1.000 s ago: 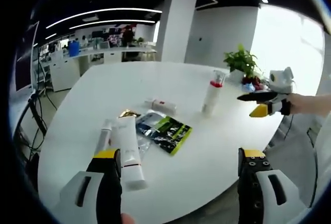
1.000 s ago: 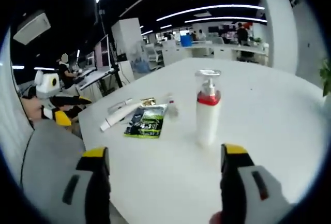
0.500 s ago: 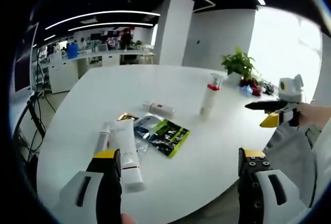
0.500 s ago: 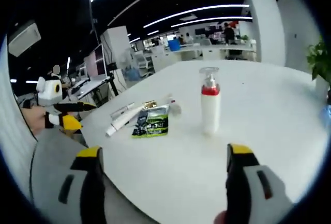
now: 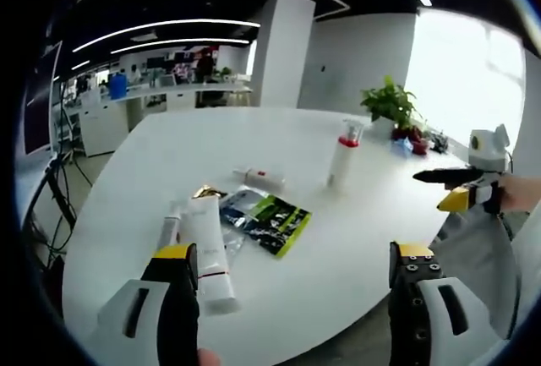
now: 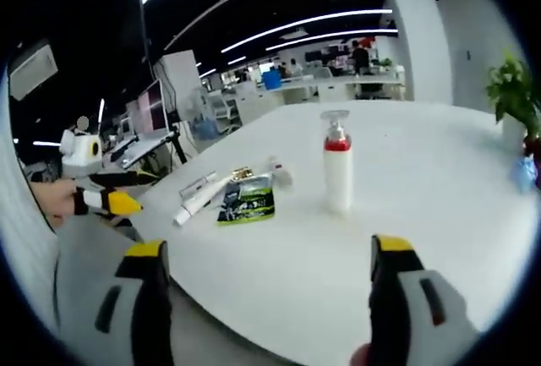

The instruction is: Arrange the skincare products in the storage area until every visible bottle or jar stands upright without overlapping.

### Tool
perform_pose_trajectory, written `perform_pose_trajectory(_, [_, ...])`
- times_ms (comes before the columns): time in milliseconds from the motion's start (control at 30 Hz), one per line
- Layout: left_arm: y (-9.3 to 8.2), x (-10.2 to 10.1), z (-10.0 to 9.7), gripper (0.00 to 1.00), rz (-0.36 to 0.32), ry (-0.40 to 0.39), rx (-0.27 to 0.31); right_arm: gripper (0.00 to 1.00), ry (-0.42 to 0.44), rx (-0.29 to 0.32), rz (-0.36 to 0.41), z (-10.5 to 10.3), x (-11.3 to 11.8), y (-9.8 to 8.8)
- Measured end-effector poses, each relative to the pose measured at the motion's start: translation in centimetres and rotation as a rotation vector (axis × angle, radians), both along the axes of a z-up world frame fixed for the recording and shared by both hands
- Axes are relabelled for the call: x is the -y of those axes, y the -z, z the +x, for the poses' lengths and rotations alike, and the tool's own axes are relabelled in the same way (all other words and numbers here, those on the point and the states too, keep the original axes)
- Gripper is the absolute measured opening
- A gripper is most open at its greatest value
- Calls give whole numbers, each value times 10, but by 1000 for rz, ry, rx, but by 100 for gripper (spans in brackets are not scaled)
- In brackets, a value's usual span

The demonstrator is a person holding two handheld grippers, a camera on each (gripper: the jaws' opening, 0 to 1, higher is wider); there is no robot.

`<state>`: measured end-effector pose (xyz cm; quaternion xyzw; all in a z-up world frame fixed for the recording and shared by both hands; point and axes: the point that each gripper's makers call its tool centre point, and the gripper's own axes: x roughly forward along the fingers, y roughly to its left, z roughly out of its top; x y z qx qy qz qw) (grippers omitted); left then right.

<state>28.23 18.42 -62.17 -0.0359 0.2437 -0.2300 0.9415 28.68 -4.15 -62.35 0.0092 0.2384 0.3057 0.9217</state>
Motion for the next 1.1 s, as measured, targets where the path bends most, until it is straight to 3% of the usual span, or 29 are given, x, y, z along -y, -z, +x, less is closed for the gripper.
perform_pose_trajectory(567, [1,-1,2,94,11,-5,3,100,19,20,-11,-2,8,0])
perform_pose_trajectory(1100, [21,-27,20,97,80,-24,-106,97,36,36,3,-1,11,-4])
